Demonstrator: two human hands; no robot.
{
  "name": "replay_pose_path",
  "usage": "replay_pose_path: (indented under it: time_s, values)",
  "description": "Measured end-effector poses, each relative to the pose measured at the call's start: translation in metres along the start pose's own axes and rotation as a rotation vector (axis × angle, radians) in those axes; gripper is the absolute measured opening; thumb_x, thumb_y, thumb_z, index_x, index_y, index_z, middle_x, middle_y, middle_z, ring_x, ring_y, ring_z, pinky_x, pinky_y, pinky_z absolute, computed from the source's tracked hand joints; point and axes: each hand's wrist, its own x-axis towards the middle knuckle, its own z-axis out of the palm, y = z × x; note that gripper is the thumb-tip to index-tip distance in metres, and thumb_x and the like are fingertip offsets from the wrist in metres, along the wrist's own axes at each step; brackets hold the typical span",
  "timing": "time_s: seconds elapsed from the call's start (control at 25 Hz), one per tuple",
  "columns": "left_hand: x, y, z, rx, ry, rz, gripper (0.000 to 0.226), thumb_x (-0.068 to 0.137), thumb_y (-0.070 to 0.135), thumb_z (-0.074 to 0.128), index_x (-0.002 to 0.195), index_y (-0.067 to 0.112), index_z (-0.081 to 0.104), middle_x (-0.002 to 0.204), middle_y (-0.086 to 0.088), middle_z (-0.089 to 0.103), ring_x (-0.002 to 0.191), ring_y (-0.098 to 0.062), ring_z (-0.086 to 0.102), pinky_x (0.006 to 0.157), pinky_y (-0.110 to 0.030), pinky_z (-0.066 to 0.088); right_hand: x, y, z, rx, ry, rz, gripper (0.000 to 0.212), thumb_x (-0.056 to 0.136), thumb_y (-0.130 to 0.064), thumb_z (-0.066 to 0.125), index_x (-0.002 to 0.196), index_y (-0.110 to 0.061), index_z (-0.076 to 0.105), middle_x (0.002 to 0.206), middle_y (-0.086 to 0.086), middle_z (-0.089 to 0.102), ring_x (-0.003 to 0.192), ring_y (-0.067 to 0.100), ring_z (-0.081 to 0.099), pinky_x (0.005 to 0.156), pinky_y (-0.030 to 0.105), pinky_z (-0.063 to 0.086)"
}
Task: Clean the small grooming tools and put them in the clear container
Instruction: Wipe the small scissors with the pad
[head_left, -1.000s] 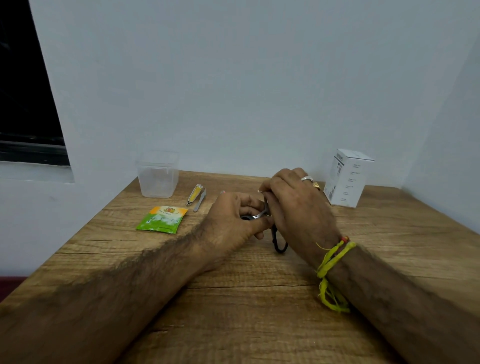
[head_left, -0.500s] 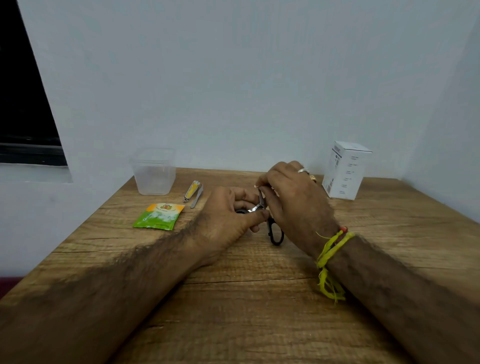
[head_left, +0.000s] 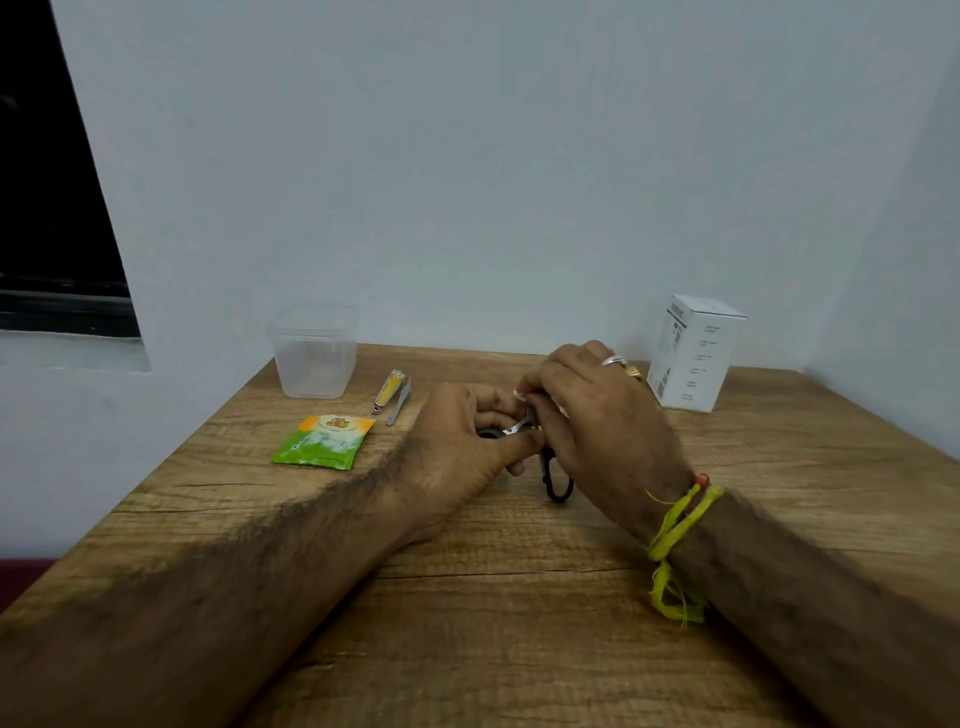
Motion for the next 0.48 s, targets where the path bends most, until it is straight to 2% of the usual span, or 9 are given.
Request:
replay_pose_path:
  time_s: [0.24, 0.36, 0.48]
  values:
    - [0.001, -0.0008, -0.0005, 0.007, -0.008, -0.001, 0.015, 0.082, 0.011, 0.081, 0.095, 0.01, 0.073, 0.078, -0.004, 0.076, 0.058, -0.011, 0.064, 0.05, -0.014, 0.045, -0.0026, -0.0021, -0.0009, -0.029, -0.045, -0.008, 0.013, 0.083, -0.01, 0.074, 0.095, -0.013, 0.069, 0.092, 0.004, 0.064, 0.088, 0.025, 0.057, 0.07, 0.04, 0.051]
    - [0.002, -0.0004, -0.0019, 0.006, -0.006, 0.002, 0.014, 0.083, 0.007, 0.08, 0.096, 0.009, 0.073, 0.083, -0.009, 0.076, 0.058, -0.011, 0.064, 0.051, -0.015, 0.046, 0.0002, 0.0001, 0.0001, -0.003, -0.052, 0.023, 0.011, 0.087, -0.01, 0.07, 0.097, -0.013, 0.069, 0.095, 0.004, 0.064, 0.091, 0.025, 0.057, 0.073, 0.043, 0.052]
    - [0.0008, -0.0011, -0.0009, -0.01, -0.01, 0.004, 0.017, 0.084, 0.004, 0.079, 0.099, 0.007, 0.071, 0.081, -0.009, 0.076, 0.058, -0.011, 0.064, 0.053, -0.017, 0.048, -0.0016, 0.0008, 0.0015, -0.014, -0.05, 0.004, 0.011, 0.085, -0.01, 0.072, 0.095, -0.014, 0.069, 0.092, 0.003, 0.064, 0.088, 0.024, 0.058, 0.071, 0.04, 0.052]
